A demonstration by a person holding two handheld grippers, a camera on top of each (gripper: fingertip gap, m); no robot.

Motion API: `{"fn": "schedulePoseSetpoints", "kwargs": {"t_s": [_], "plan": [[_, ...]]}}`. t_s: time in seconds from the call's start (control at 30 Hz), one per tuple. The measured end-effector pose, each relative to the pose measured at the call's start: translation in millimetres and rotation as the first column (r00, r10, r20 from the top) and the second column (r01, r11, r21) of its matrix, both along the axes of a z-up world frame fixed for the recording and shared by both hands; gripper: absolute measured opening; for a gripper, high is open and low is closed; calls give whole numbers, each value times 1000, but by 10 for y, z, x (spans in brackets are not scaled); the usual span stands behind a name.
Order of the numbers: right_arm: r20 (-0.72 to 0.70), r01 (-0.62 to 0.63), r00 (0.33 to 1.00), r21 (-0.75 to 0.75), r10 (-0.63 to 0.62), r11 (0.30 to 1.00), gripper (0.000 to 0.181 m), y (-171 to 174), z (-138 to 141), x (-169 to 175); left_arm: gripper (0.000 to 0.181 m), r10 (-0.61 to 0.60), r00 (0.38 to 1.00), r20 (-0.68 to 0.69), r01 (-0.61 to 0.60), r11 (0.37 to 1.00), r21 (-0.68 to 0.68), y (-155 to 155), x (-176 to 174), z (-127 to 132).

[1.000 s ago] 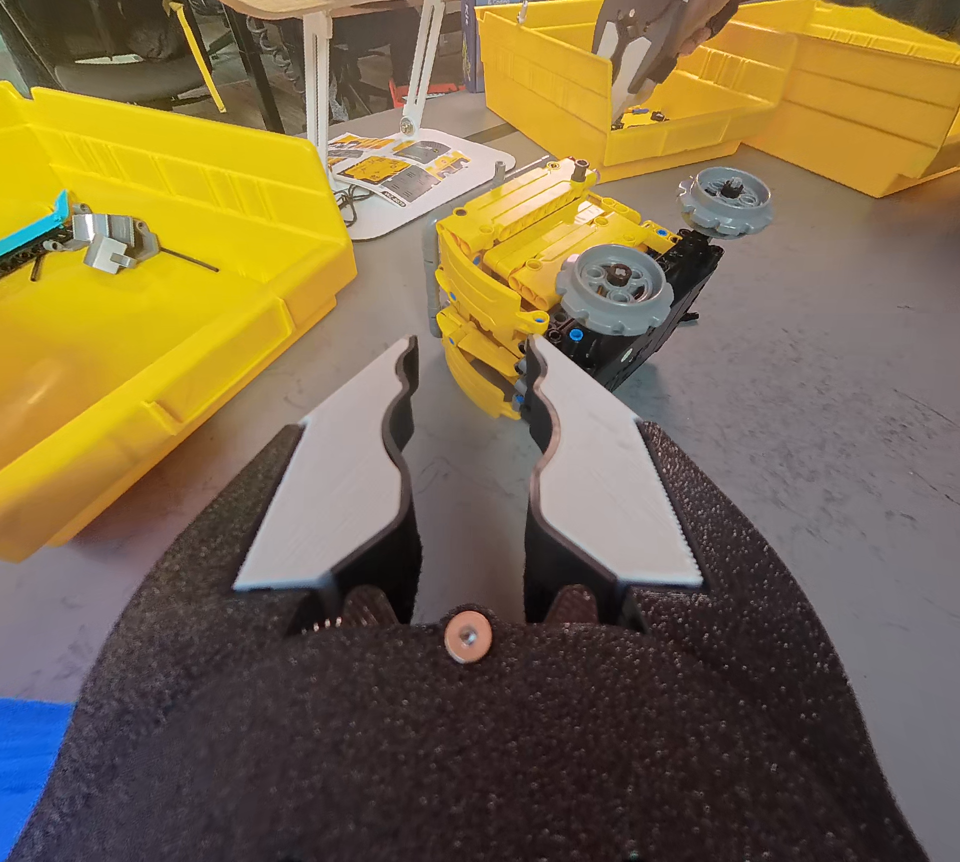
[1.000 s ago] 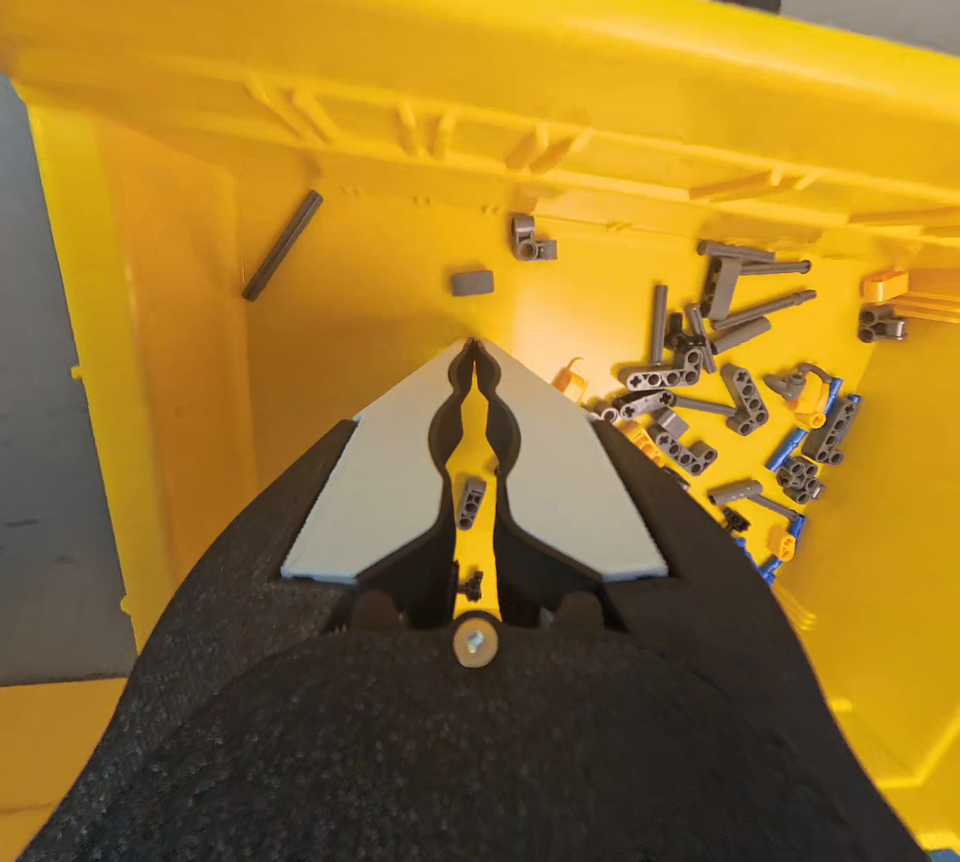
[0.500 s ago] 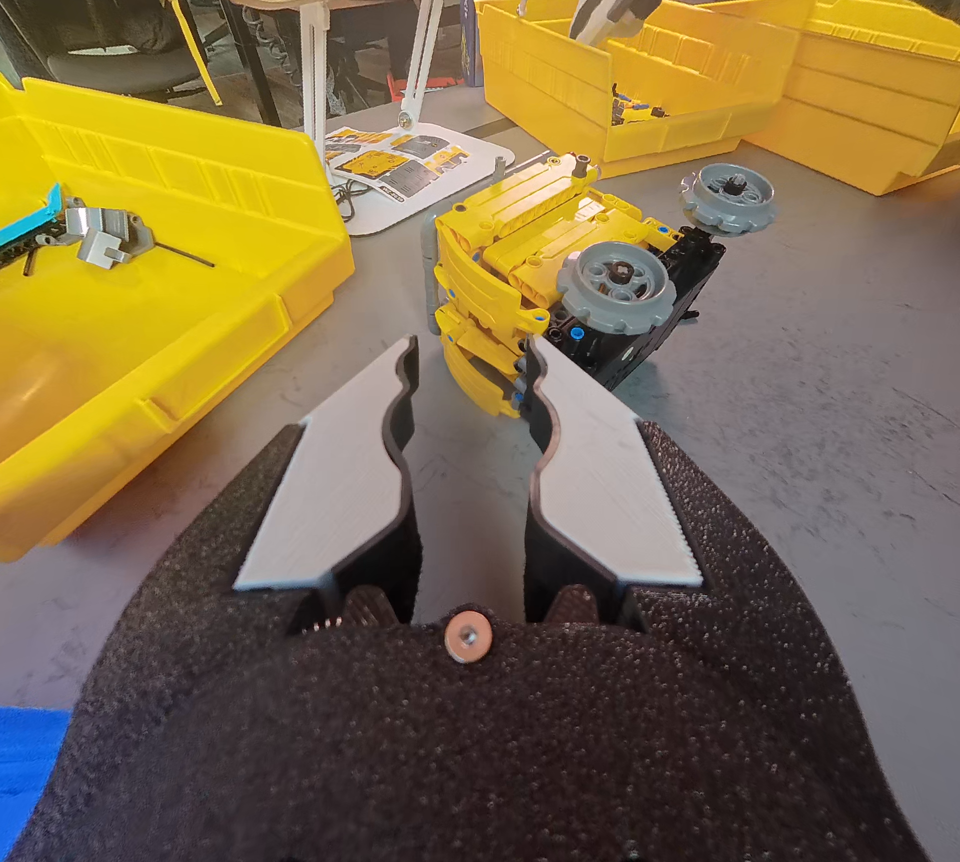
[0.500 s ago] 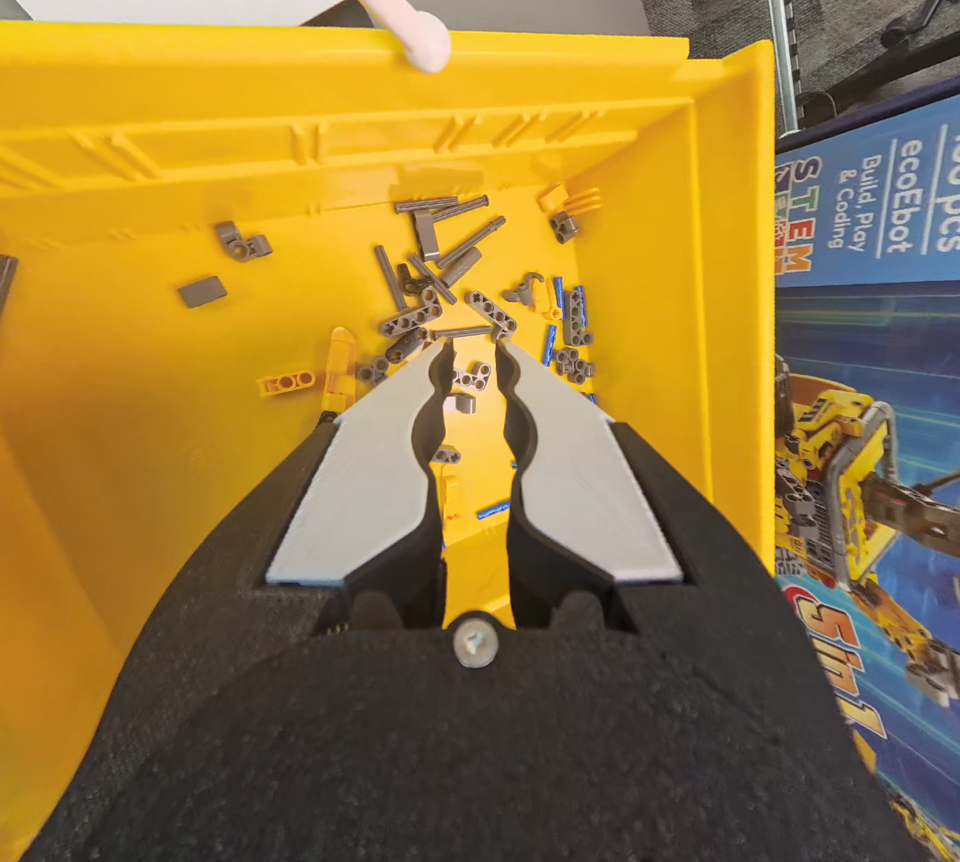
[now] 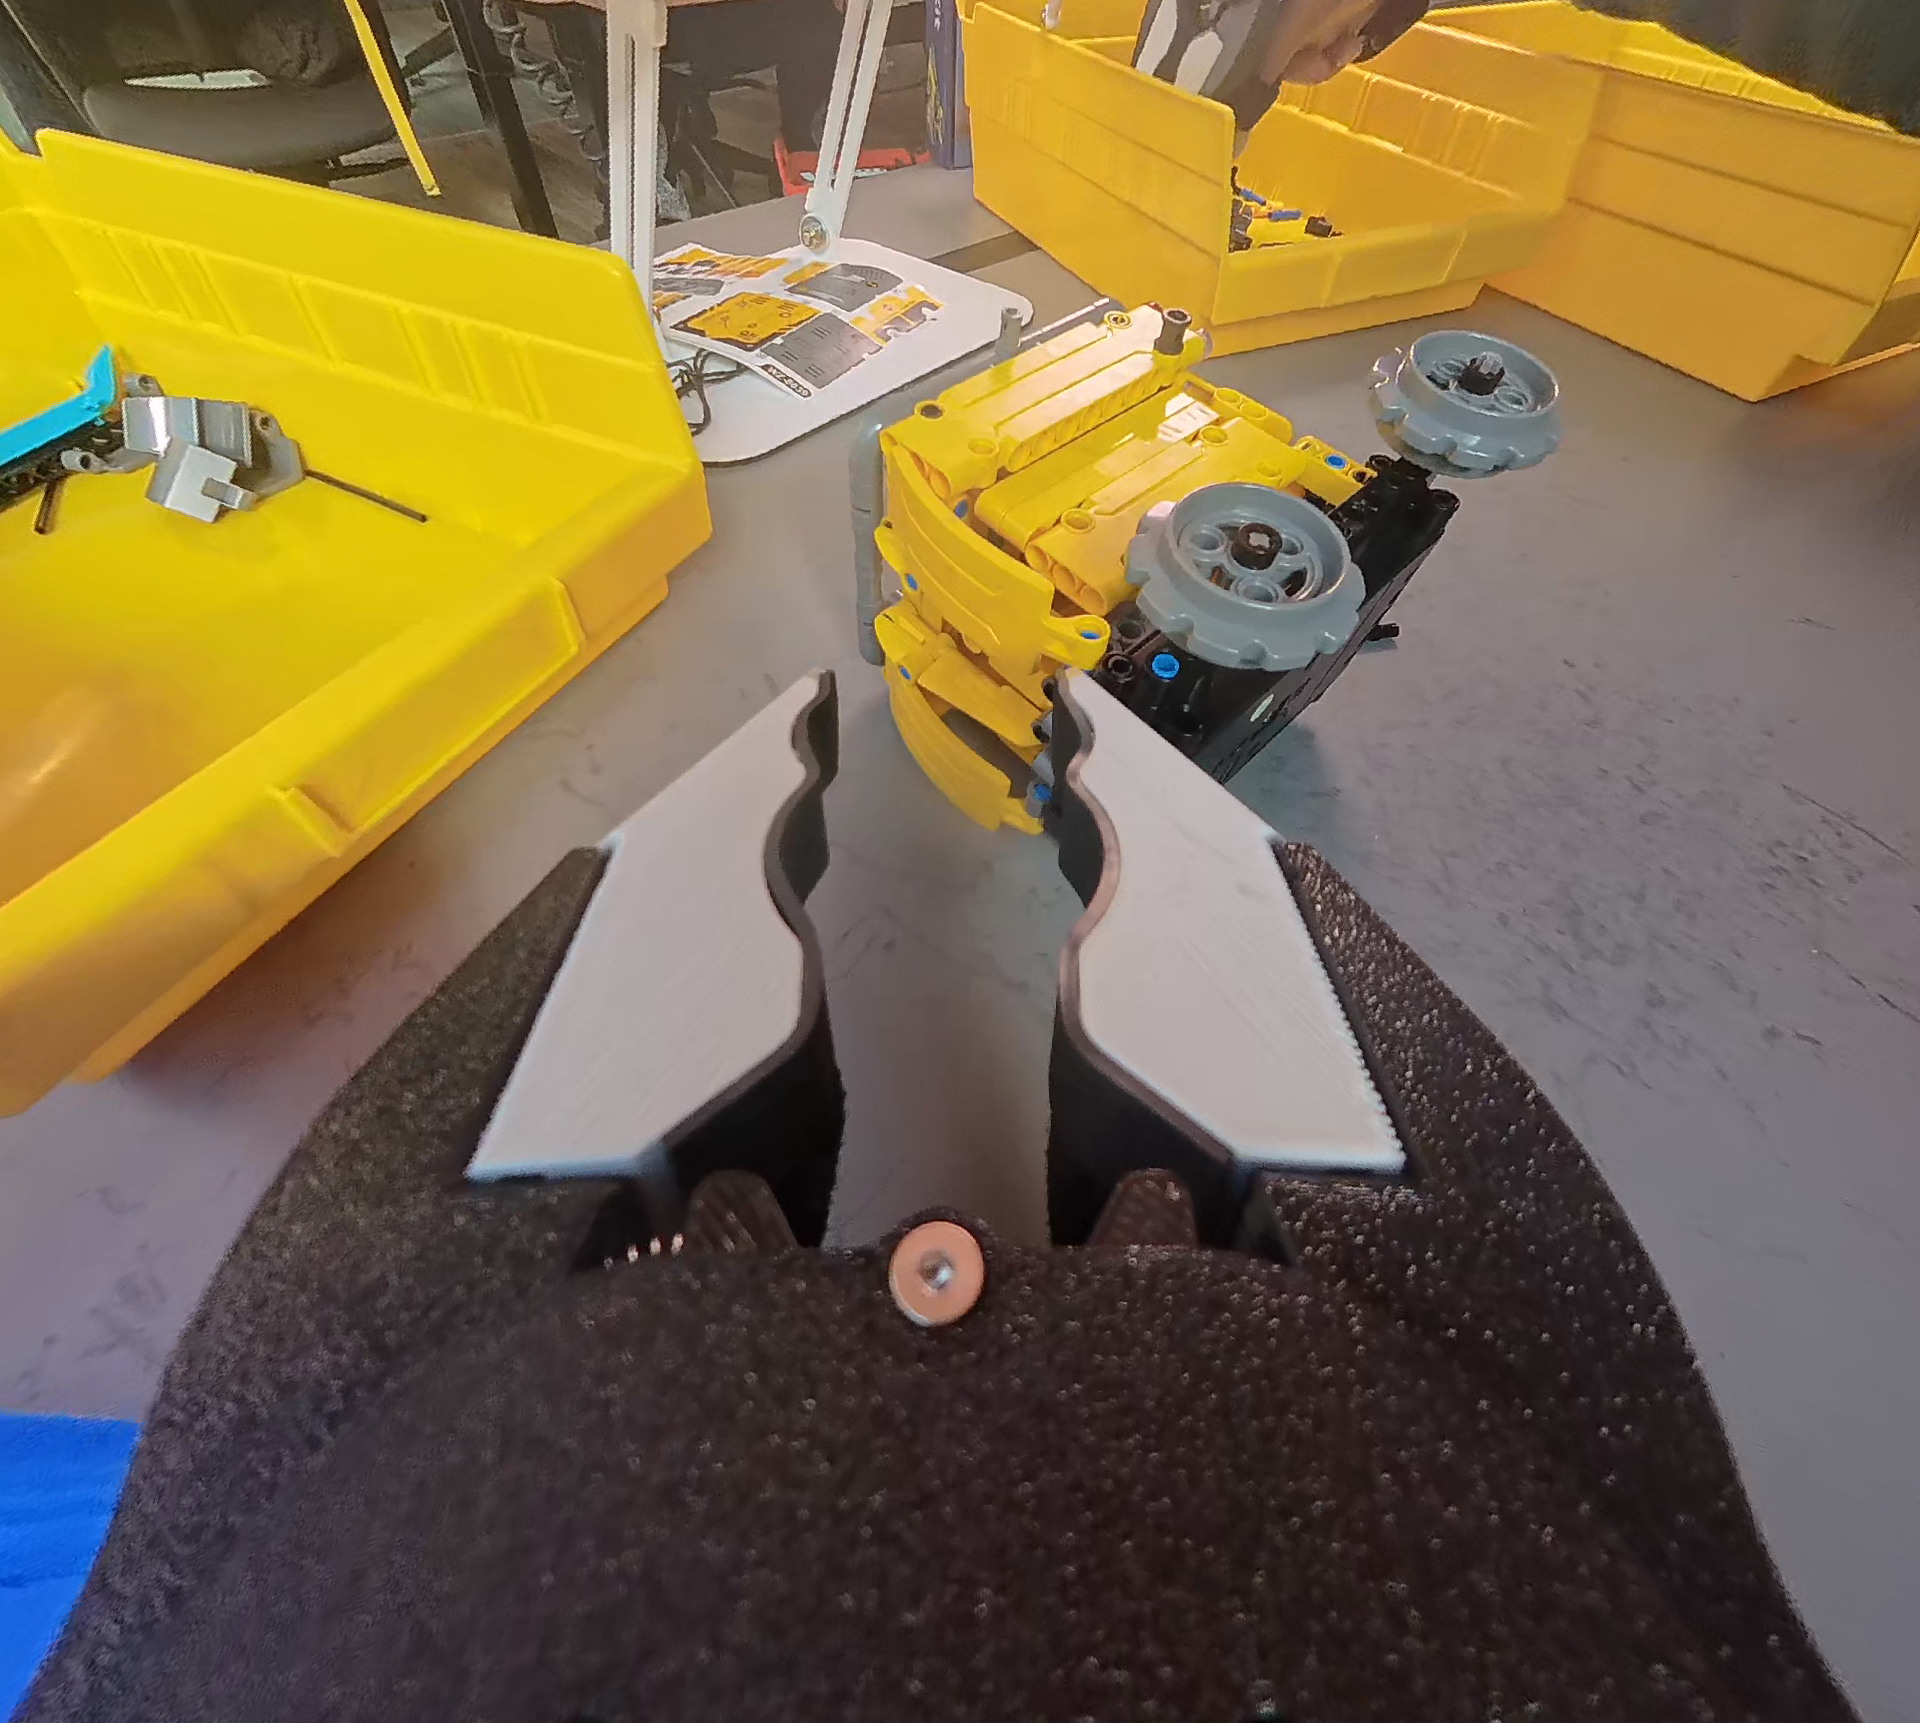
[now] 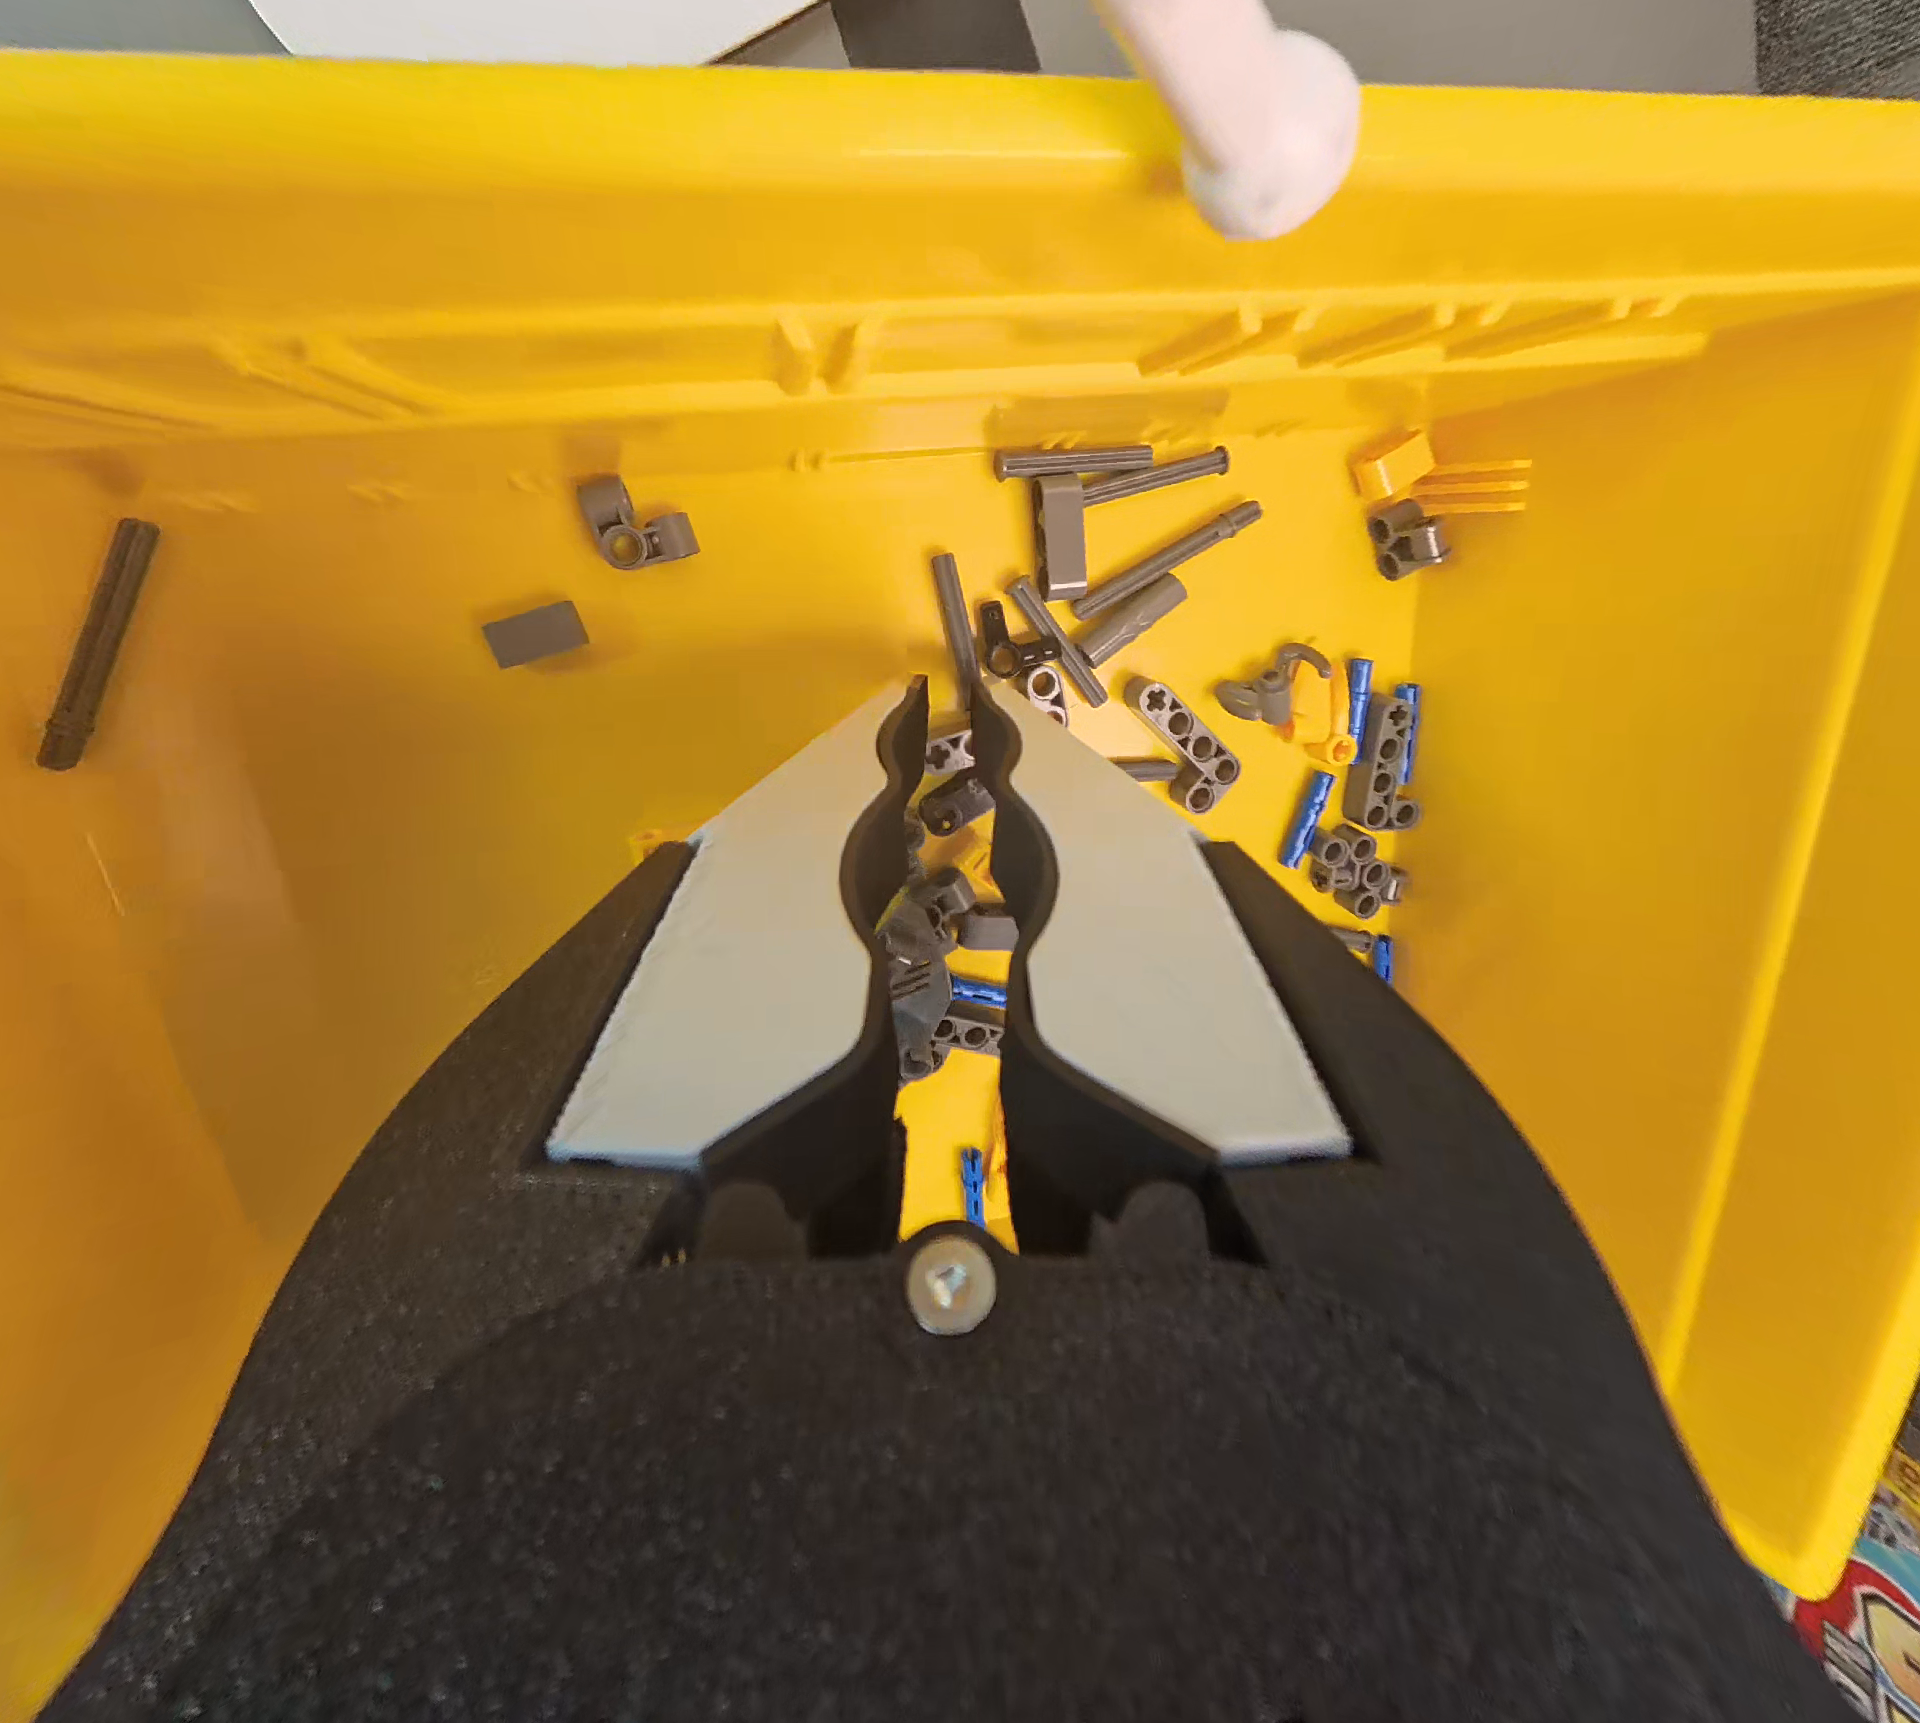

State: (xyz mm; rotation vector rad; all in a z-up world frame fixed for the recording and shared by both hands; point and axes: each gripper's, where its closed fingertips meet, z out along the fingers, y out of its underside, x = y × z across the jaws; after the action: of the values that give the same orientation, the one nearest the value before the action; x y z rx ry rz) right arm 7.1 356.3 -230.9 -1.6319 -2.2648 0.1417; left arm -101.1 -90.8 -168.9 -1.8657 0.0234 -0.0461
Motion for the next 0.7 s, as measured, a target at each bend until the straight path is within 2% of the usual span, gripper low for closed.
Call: {"fn": "schedulePoseSetpoints", "kwargs": {"t_s": [0.2,0.37,0.53,0.6,0.7], "plan": [[13,20,1000,-71,-20,997,11,34,-58,-3,40,-7,1000,4,7,1000,-7,3,8,-10],[17,44,999,-177,-42,983,3,-7,-76,5,40,-9,1000,10,9,1000,-9,4,7,-14],[-10,40,999,-154,-42,987,3,-26,-65,24,40,-10,1000,3,10,1000,-7,0,10,-9],[-48,8,999,-143,-15,990,3,-169,32,34,40,-4,1000,-9,4,1000,-4,-11,4,0],[-167,-37,986,-110,19,993,3,-534,423,29,40,2,1000,-18,-2,1000,14,-23,4,50]]}}
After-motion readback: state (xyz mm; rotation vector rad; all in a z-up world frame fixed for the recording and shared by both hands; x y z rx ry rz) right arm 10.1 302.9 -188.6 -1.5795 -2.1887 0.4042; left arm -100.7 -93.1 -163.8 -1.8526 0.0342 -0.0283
